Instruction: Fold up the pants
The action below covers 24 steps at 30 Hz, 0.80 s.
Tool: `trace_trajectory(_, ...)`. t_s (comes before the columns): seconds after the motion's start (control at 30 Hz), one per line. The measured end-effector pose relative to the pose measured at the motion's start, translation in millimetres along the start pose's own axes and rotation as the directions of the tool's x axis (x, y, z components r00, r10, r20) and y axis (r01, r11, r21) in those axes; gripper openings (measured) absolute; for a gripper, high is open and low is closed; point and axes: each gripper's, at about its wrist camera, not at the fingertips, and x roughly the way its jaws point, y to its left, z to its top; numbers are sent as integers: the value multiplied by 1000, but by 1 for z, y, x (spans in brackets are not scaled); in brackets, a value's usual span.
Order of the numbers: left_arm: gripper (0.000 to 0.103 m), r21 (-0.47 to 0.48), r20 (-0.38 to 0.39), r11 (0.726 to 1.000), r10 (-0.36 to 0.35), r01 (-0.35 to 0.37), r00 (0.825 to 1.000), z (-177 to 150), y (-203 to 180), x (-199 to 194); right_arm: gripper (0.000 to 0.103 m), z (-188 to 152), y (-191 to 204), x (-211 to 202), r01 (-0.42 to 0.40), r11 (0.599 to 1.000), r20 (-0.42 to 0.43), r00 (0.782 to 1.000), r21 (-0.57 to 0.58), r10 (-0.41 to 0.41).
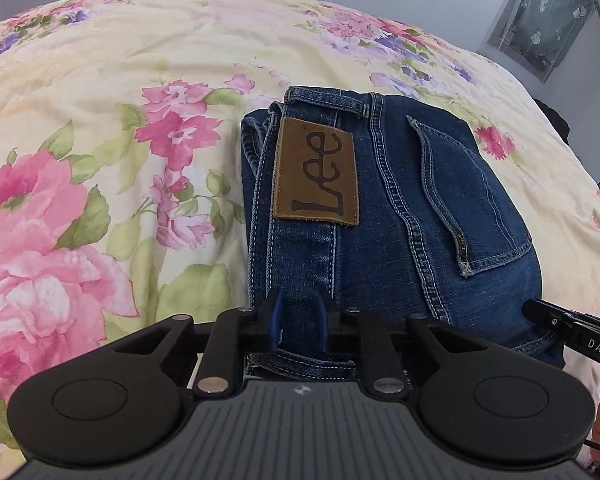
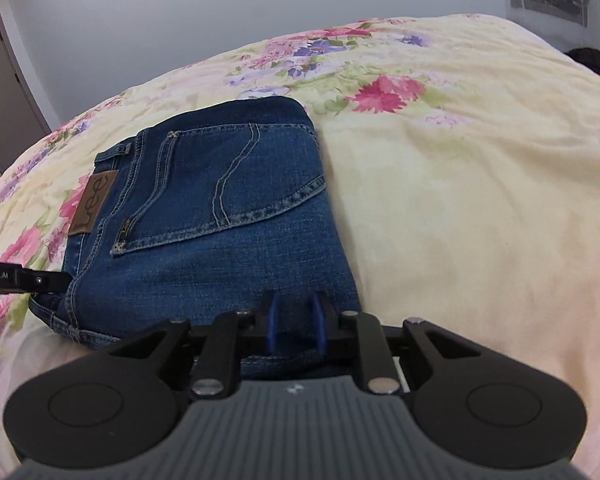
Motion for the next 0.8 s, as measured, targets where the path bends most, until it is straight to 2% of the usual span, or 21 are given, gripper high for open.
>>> trace_trajectory(0.17,25,-40,46,998,-51,53,998,-11,13,1,13,0,0,2,-8,1000,1,1000,-17,8)
trace_trajectory(0.37,25,-30,41,999,-32,33,999,-7,8,-3,13,0,2,-1,4,1000,21,1000,-26,-4)
trace_trajectory(0.53,25,-38,48,998,-45,47,998,-4,10,-8,14,0,1,-5,0,1000,44,999,-25,1)
trace_trajectory(0.6,26,-44,57,998,-51,54,997,-2,12,-13,22,0,1,-10,-12,1000,64,998,-18,13)
trace_trajectory(0.63,28,-43,63,997,-55,58,997,-1,13,-15,33,0,1,-14,-29,1000,76,997,-12,29)
trace_trajectory(0.67,39,-40,72,998,-54,57,996,2,14,-17,41,1,1,-16,-40,999,85,996,-8,41)
trace_trajectory(0.7,57,-39,84,998,-44,47,996,3,16,-19,42,3,3,-18,-38,999,93,995,-10,39)
trace_trajectory(0.77,70,-21,112,1000,-12,15,994,10,20,-22,44,8,3,-21,-25,1000,104,994,-13,26)
trace_trajectory(0.8,71,-8,119,1000,-10,11,993,13,22,-22,44,11,2,-21,-32,999,105,994,-10,33)
